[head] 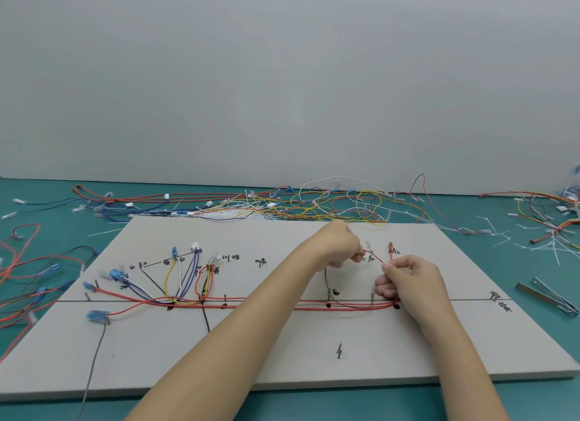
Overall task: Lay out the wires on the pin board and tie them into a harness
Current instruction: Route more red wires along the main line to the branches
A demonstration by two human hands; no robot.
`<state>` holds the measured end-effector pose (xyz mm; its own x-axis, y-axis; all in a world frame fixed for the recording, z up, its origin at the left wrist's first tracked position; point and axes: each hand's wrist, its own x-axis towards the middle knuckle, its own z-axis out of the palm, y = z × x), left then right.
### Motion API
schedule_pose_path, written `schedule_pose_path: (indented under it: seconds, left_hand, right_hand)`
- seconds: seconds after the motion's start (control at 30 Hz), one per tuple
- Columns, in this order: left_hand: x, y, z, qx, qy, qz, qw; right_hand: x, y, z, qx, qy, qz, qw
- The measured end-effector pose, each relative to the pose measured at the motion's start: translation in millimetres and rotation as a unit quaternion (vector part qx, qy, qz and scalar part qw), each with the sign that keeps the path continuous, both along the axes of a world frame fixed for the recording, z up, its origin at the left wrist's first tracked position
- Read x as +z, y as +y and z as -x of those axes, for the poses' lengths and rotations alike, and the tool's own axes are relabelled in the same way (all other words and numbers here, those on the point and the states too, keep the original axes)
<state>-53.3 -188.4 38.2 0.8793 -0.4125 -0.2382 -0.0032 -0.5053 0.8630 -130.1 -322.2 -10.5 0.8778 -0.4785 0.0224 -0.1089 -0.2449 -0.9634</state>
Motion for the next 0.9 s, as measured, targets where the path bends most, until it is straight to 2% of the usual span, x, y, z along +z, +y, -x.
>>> schedule_pose_path:
  seconds: [0.13, 0.2, 0.3, 0.37, 0.63, 0.9]
  left_hand:
    - [-11.5, -6.2, 1.4, 0.029, -0.029, 0.0, 0.999]
    - [-17.5, -8.6, 1.9, 0.033, -0.078, -0.008, 0.996]
    - [-27.7, -11.9, 1.9, 0.069, -0.194, -0.067, 0.976]
    - [-30.3, -13.3, 2.8, 0.084, -0.224, -0.069, 0.968]
    - [-30.3, -19.2, 3.5, 0.053, -0.134, 0.029, 0.989]
    - [-32.3, -26.3, -5.4, 0.004, -0.142, 0.04, 0.989]
  right_hand:
    - [-1.1, -0.6, -0.4, 0.002, 0.003, 0.003, 1.0]
    - [-1.8, -1.2, -0.5, 0.004, 0.004, 0.006, 1.0]
    - [-2.8, -1.6, -0.3, 0.011, 0.002, 0.013, 1.0]
    - [-3.6, -1.7, -0.3, 0.014, 0.0, 0.024, 1.0]
    - [-4.9, -2.2, -0.6, 0.021, -0.003, 0.035, 0.999]
    - [-5.9, -1.8, -2.2, 0.021, -0.003, 0.044, 0.999]
